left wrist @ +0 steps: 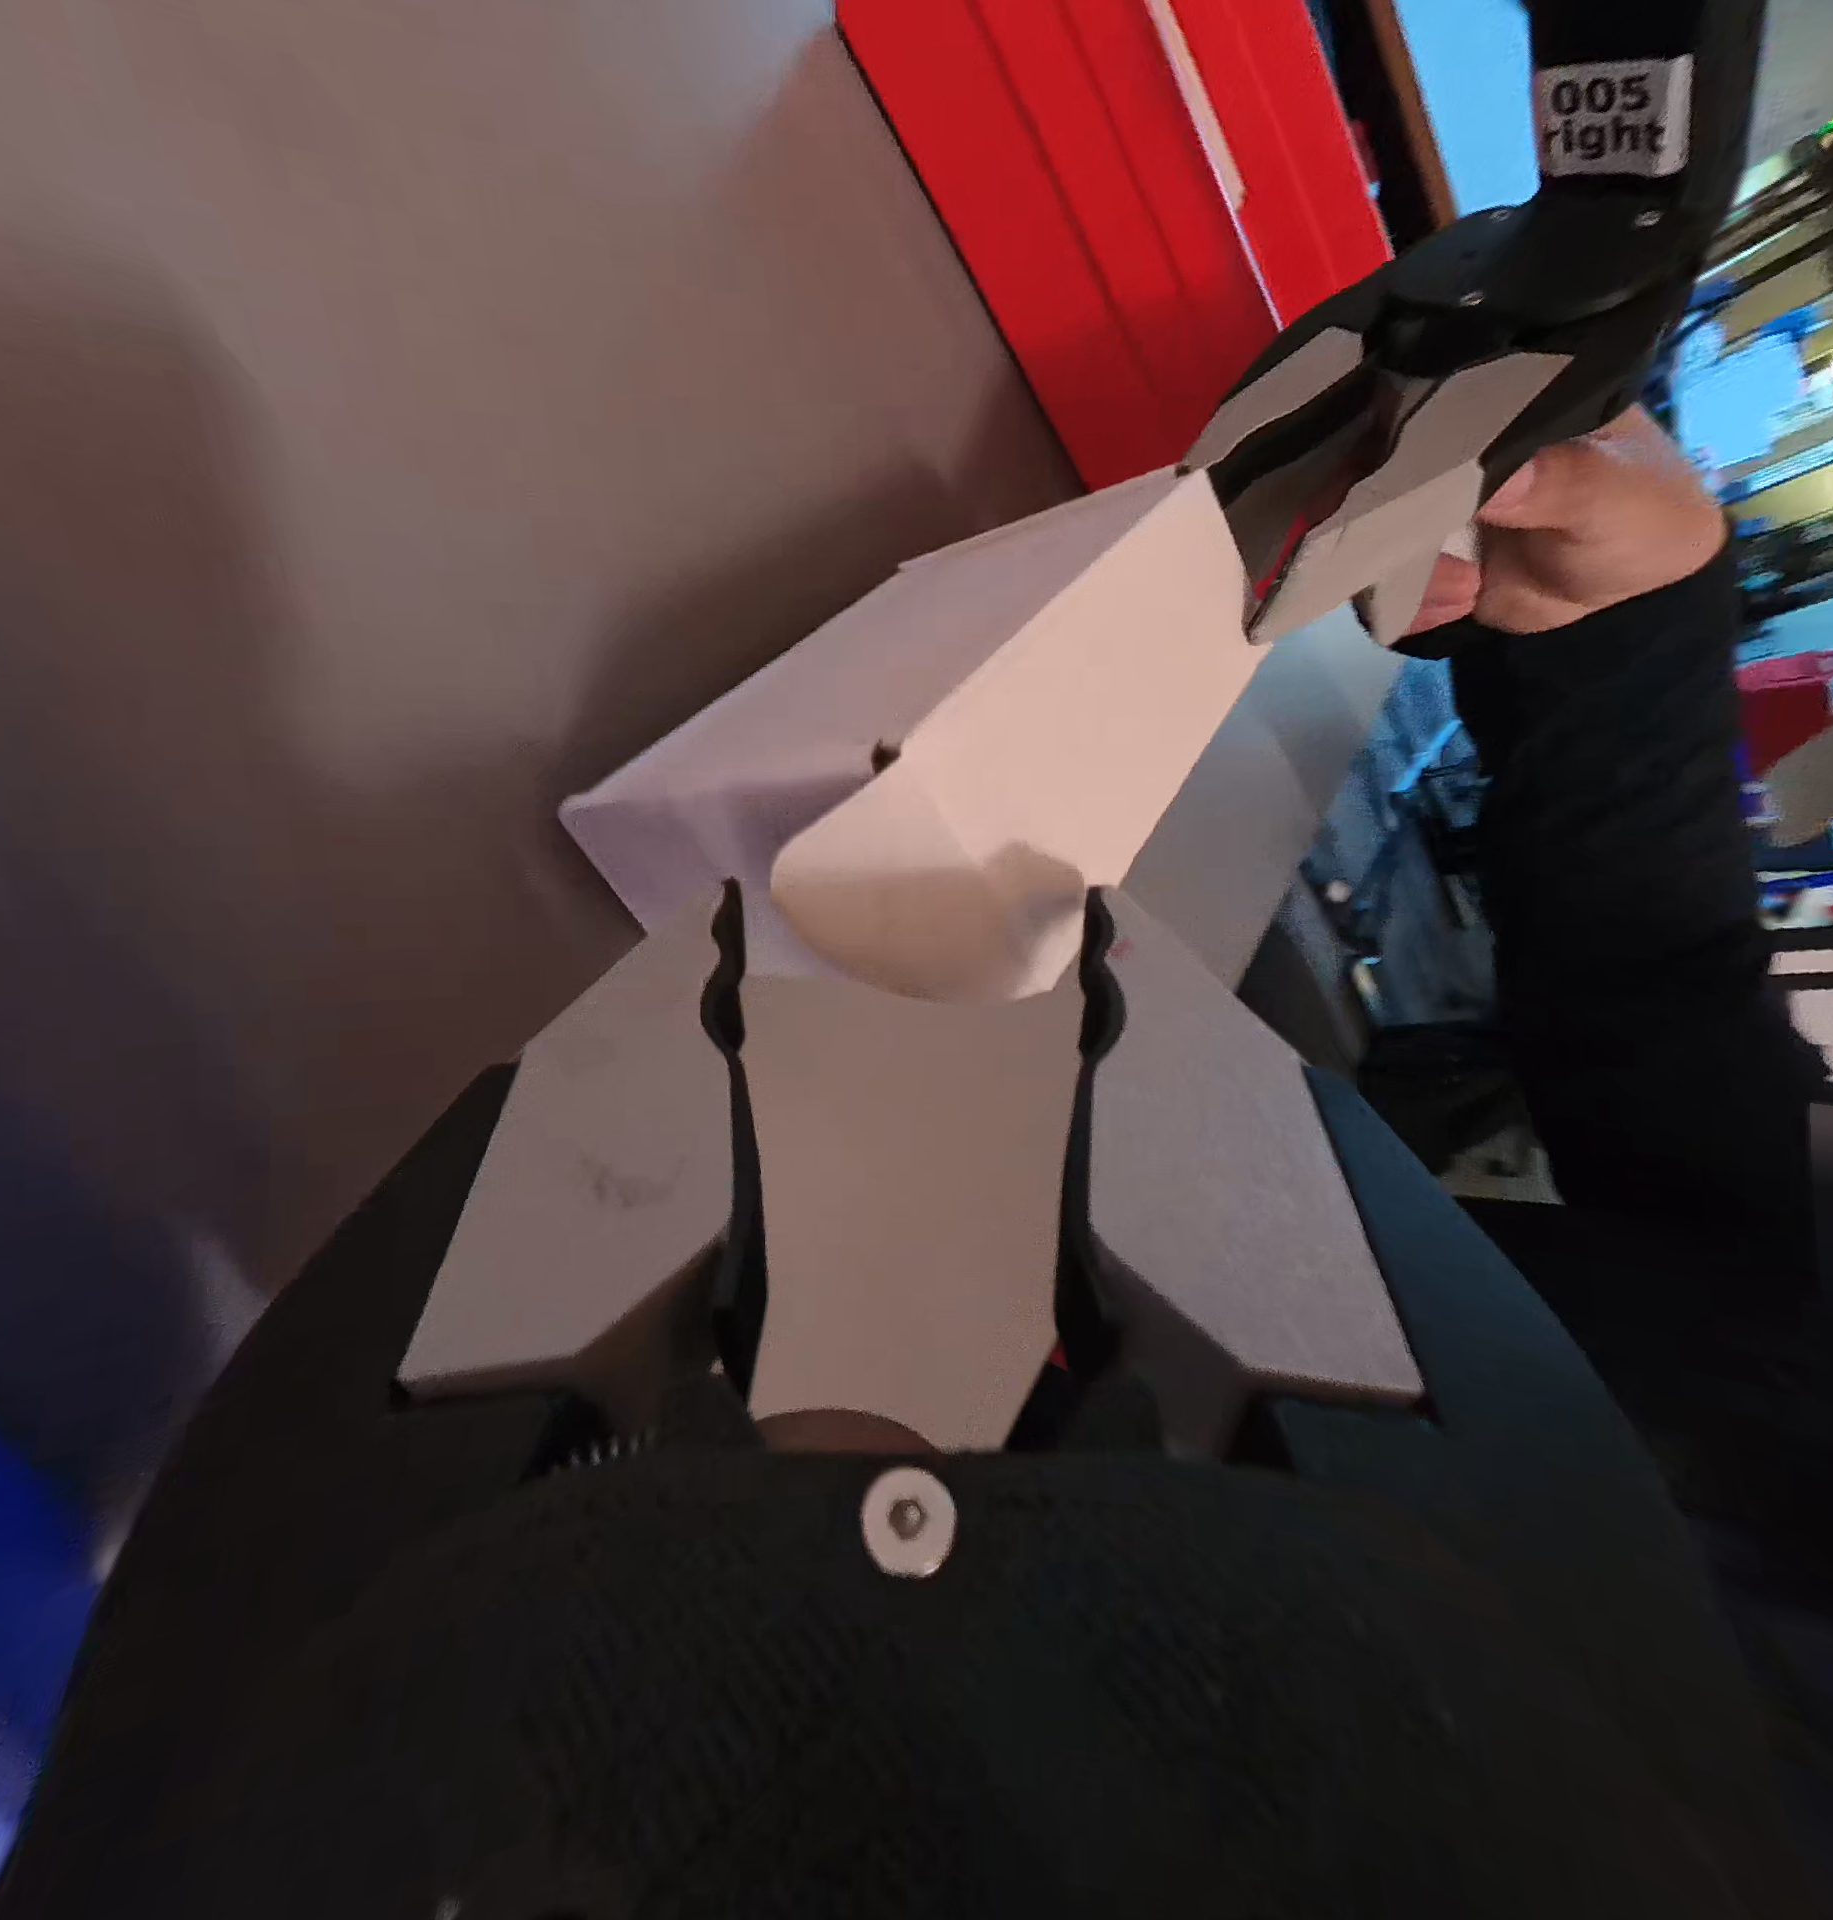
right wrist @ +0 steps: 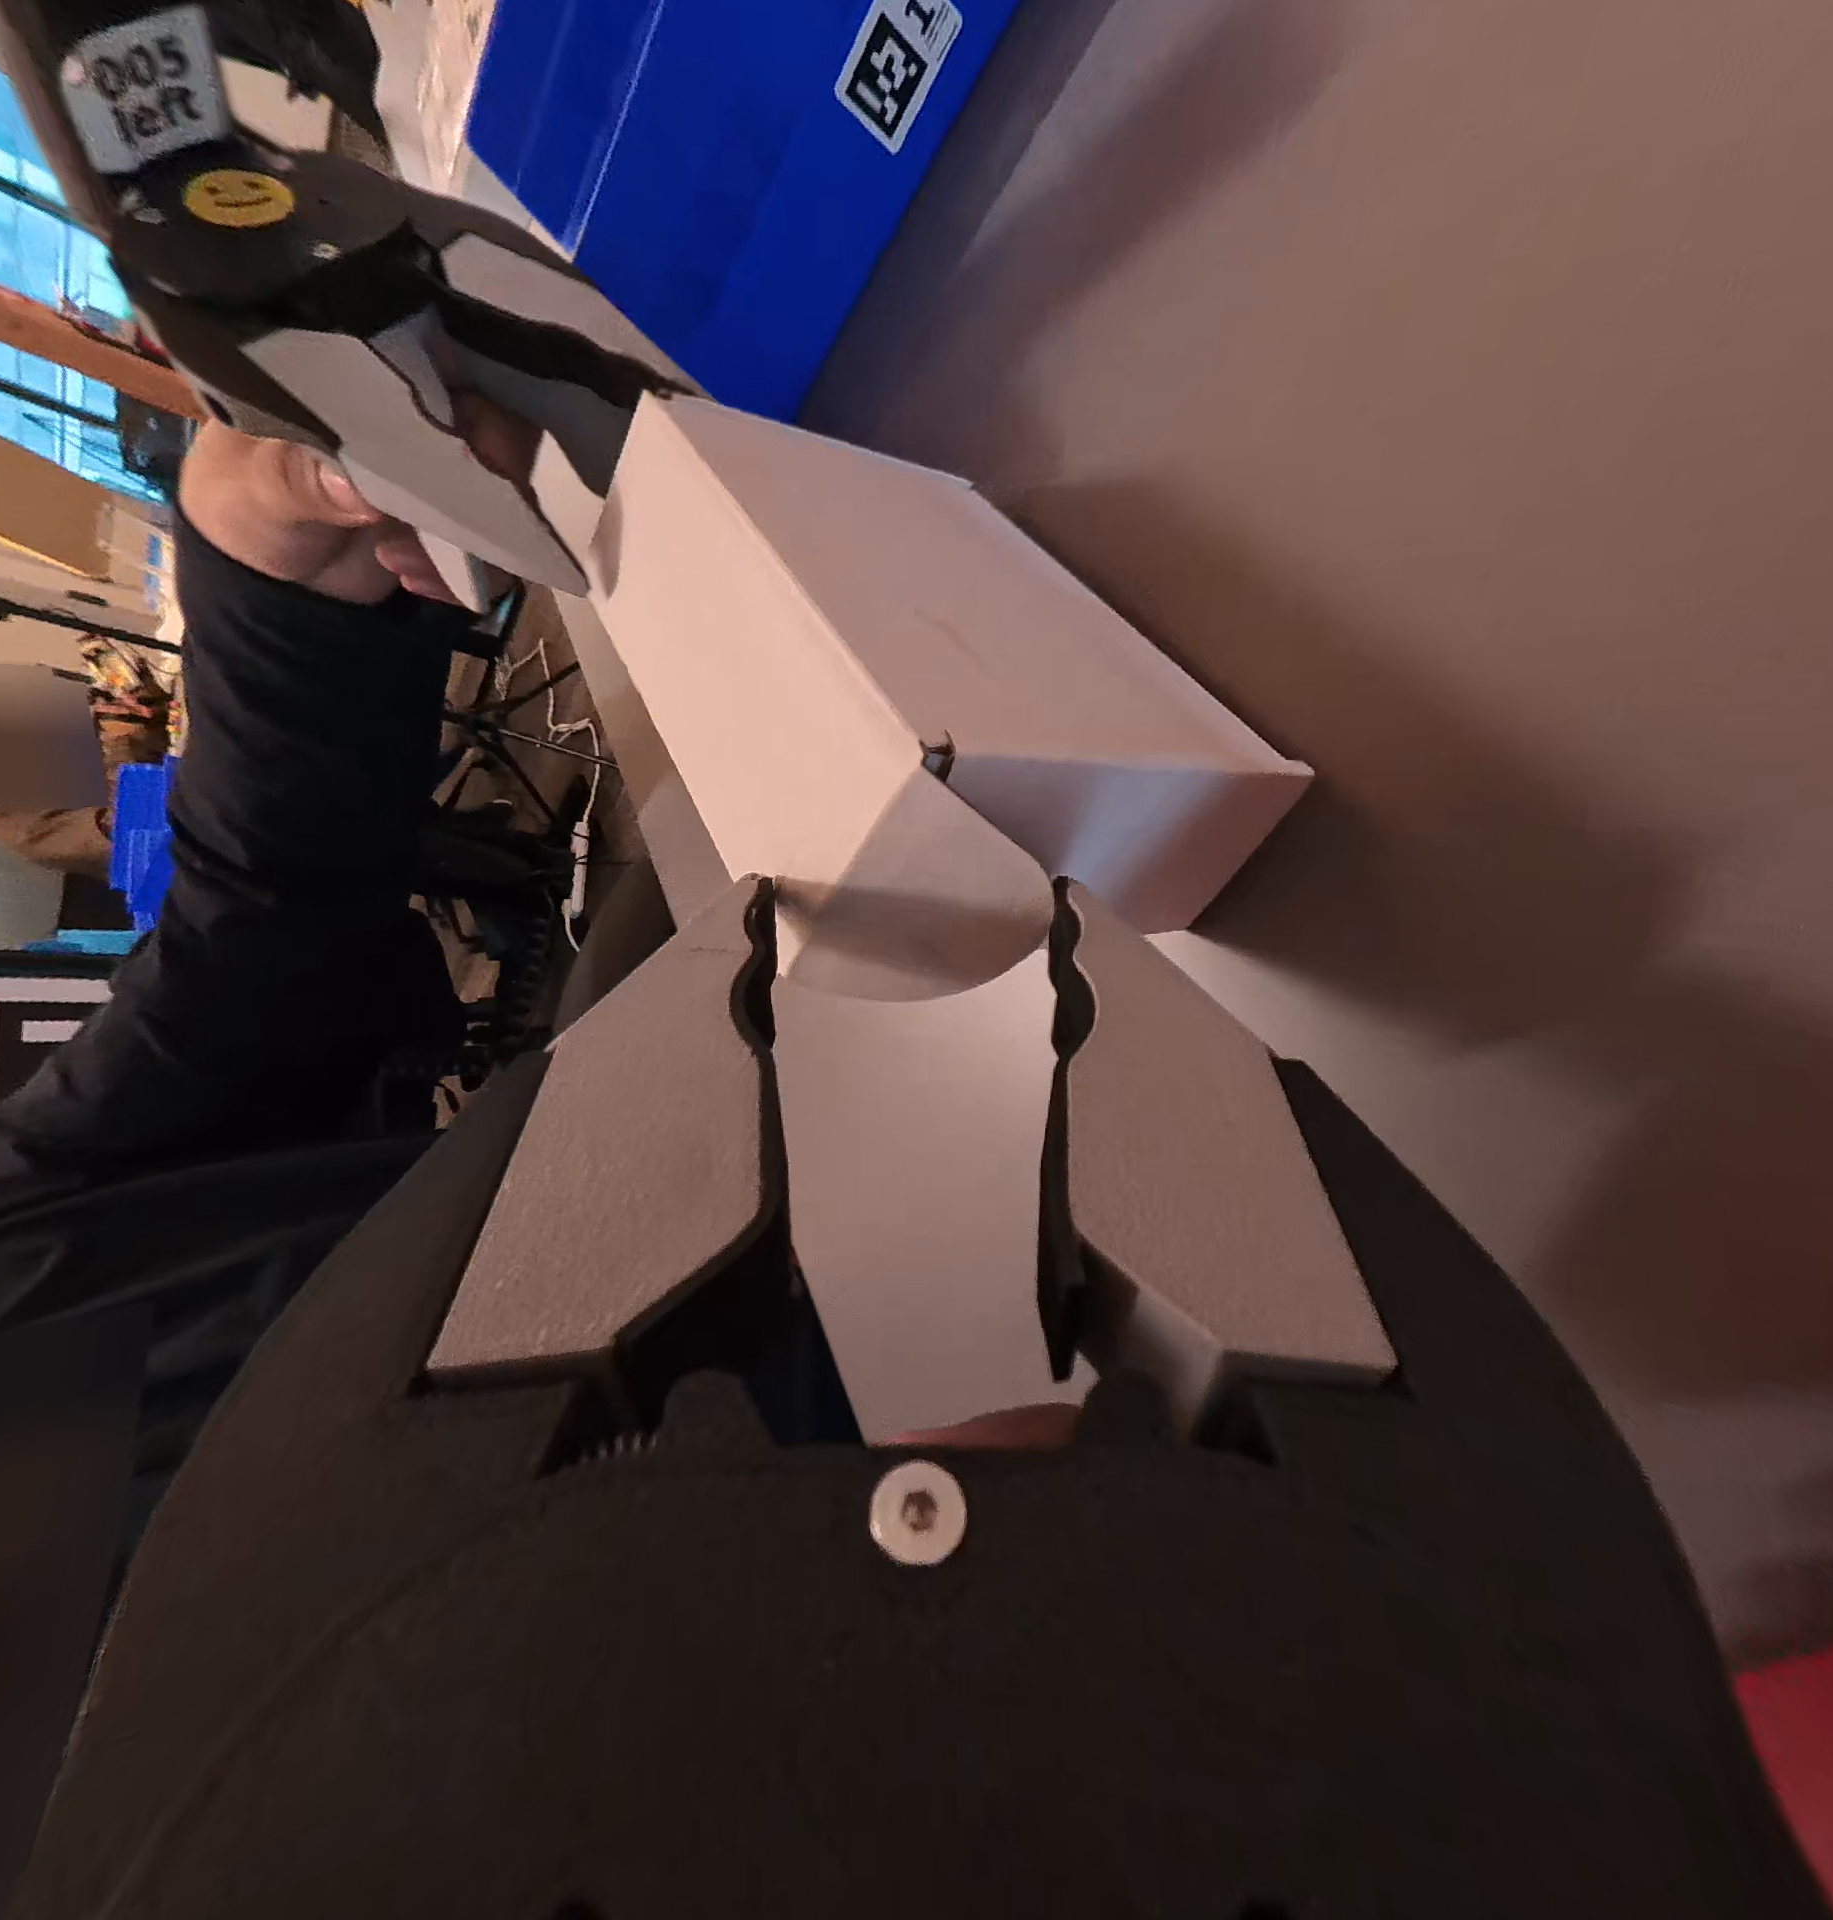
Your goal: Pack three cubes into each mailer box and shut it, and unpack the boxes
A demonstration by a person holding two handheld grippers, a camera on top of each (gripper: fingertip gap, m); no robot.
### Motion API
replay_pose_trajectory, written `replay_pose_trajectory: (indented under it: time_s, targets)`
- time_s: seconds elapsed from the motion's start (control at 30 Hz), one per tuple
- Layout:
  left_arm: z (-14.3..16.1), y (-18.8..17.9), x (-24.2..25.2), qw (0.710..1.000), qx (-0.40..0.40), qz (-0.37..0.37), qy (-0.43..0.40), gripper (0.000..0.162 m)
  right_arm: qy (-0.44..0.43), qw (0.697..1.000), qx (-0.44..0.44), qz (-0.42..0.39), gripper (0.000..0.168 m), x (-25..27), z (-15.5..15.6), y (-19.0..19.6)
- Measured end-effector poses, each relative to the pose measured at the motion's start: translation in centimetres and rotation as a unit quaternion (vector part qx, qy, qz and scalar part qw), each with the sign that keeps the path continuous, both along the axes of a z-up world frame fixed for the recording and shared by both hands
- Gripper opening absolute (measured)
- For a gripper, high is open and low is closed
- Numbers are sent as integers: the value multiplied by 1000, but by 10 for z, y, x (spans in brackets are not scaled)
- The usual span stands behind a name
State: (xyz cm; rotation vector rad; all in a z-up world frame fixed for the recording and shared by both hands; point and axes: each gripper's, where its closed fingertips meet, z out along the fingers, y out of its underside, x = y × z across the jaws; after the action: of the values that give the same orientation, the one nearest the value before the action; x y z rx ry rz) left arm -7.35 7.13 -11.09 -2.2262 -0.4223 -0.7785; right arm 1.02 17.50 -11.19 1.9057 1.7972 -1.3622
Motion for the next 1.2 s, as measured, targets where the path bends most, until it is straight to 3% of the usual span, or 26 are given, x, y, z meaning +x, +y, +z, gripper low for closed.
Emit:
replay_pose_trajectory:
  time_s: [0.2, 0.33, 0.5, 0.63, 0.77, 0.9, 1.1, 1.2]
  targets:
    - [35, -2, -16, 988, 28, -20, 151, 77, 30, 999, 15, -2, 51, -8, 4, 6]
    - [55, 5, 5, 967, 39, -86, 238, 83, 56, 998, 29, -14, 53, -12, 9, 13]
    - [23, 18, 24, 919, -31, -184, 346, 85, 102, 993, 64, -16, 54, -9, 19, 16]
    - [5, 31, 0, 878, -80, -186, 434, 84, 154, 979, 130, -16, 58, -4, 30, 21]
    - [13, 37, 2, 884, -60, -190, 423, 83, 209, 949, 237, 18, 64, 3, 40, 17]
    - [8, 33, -19, 867, -74, -185, 457, 78, 225, 906, 354, 54, 62, -4, 35, 10]
    - [-3, 36, -16, 888, -67, -211, 404, 60, 248, 859, 439, 92, 55, -22, 26, 4]
    - [-3, 36, -15, 891, -61, -219, 393, 59, 260, 837, 470, 104, 44, -31, 25, 11]
